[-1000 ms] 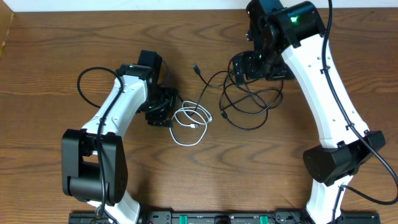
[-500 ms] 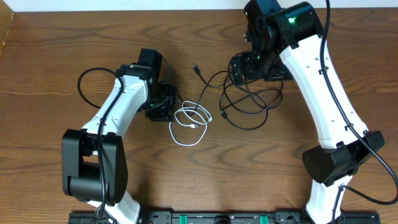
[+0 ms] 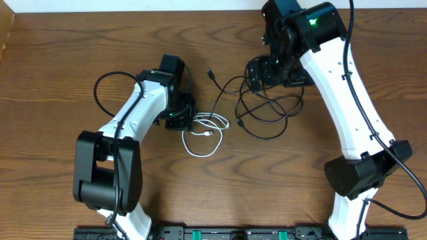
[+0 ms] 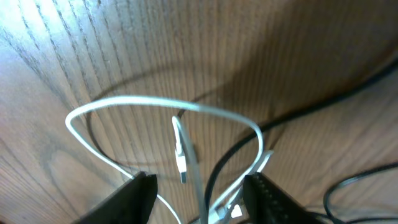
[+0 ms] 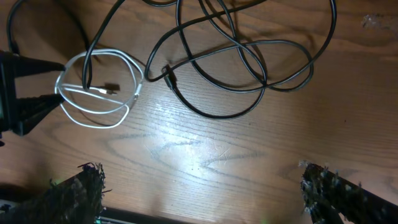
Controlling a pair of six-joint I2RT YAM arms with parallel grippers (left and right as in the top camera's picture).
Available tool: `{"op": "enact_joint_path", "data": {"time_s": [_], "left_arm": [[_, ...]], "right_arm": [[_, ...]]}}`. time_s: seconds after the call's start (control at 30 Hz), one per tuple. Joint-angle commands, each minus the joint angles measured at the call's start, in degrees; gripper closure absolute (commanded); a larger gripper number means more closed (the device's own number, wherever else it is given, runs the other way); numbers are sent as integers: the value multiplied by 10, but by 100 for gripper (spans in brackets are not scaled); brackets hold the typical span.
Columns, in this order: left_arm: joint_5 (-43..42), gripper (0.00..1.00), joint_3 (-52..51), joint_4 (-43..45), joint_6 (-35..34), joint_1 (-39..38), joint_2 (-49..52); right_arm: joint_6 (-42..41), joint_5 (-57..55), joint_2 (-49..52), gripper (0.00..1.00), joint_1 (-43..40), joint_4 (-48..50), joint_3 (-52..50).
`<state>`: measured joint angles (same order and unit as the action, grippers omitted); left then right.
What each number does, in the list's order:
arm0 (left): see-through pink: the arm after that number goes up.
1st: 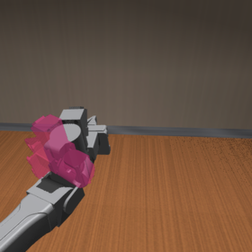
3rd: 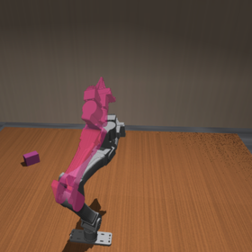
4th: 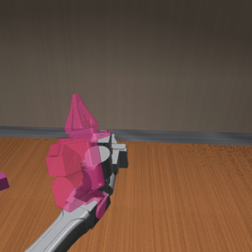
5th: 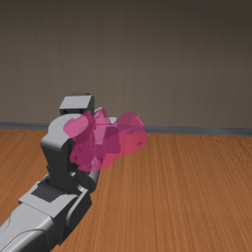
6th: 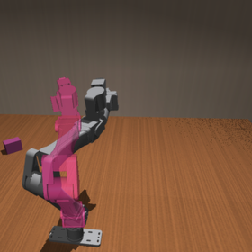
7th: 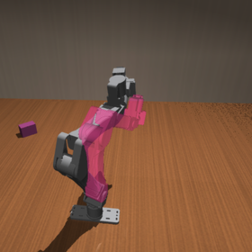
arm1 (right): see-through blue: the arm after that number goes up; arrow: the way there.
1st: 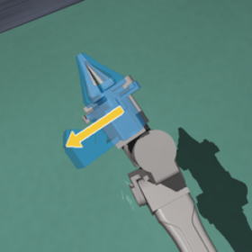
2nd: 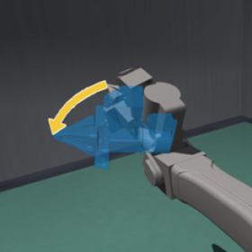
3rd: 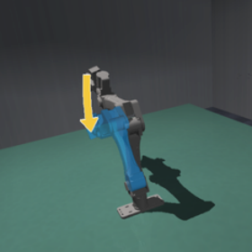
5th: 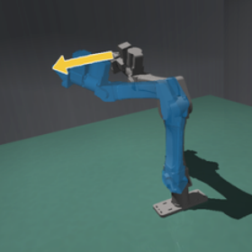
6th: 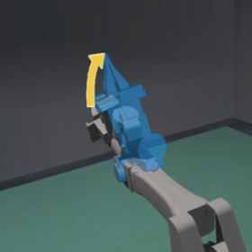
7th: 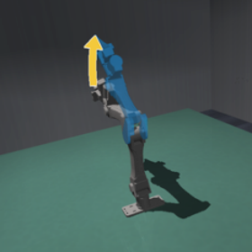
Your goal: Untangle cables
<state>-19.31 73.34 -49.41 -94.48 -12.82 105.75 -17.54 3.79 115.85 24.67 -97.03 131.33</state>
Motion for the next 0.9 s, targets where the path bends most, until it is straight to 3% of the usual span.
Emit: {"op": "enact_joint_path", "data": {"time_s": [0.0, 0.1, 0.17, 0.2, 0.5, 0.87], "left_arm": [[10, 59, -5, -1, -5, 2, 14], [10, 74, -5, -2, -4, 2, 14], [9, 90, -5, -2, 0, 2, 14], [7, 92, -5, -2, 7, 2, 14], [3, 93, 9, -2, 144, 3, -25], [10, 93, 9, 44, 156, 2, -253]], "right_arm": [[-6, -4, -4, 1, 5, -1, 1], [-6, -4, -4, 1, 5, 0, 1], [-6, -4, -4, 1, 5, 0, 1], [-6, -4, -4, 1, 5, 0, 1], [-6, -4, -4, 1, 5, 0, 1], [-6, -4, -4, 1, 5, 0, 1]]}}
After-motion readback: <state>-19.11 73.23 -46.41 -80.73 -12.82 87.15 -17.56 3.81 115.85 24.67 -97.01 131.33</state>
